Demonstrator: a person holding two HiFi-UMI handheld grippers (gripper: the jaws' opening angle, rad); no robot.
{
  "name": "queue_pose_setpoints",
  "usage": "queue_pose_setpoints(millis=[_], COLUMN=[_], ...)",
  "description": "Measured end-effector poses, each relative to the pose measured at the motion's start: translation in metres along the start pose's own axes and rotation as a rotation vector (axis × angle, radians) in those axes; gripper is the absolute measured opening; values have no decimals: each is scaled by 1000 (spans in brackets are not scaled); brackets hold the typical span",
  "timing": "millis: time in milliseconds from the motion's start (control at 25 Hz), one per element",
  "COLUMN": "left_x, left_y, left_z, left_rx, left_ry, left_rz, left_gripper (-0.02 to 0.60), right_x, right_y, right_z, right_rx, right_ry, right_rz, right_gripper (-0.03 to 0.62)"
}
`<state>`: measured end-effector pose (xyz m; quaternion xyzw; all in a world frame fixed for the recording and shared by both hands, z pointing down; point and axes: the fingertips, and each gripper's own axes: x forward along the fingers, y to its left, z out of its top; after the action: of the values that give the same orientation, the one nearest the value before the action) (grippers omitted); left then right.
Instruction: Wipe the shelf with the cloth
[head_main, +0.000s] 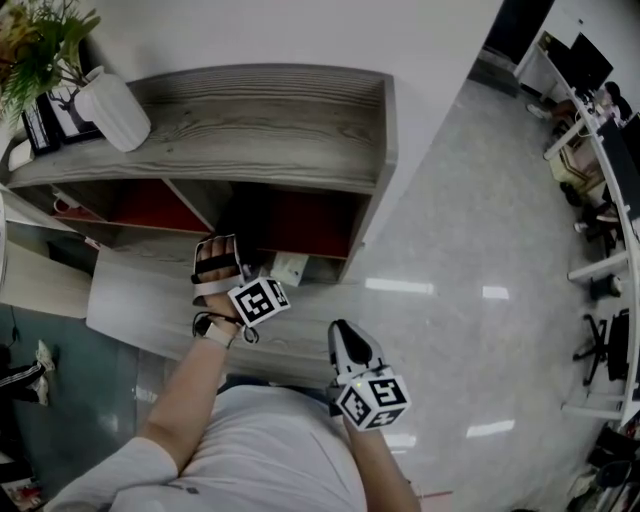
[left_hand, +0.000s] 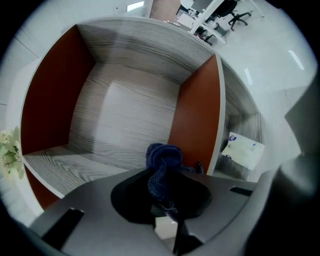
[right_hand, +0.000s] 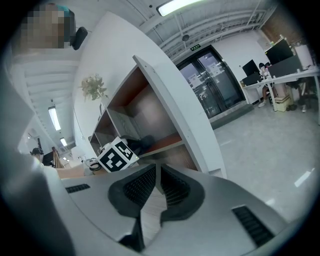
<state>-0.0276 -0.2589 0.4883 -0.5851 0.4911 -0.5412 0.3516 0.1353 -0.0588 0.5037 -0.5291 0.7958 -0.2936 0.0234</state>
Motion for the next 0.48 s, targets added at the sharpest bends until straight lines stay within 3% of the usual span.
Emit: queue_pose_setpoints(millis=[280,480], left_x=[-1,-8], left_y=[-2,4], left_z=[2,3], left_rx=[-11,-91], left_ry=[-22,-68], left_rz=[2,-35], left_gripper=[66,67], right_x=[-3,-1], right_y=[3,12], right_z=[-1,-2], right_rx=[4,-2], right_ry=[-2,-15], right_rz=[-29,-35], right_gripper=[40,40])
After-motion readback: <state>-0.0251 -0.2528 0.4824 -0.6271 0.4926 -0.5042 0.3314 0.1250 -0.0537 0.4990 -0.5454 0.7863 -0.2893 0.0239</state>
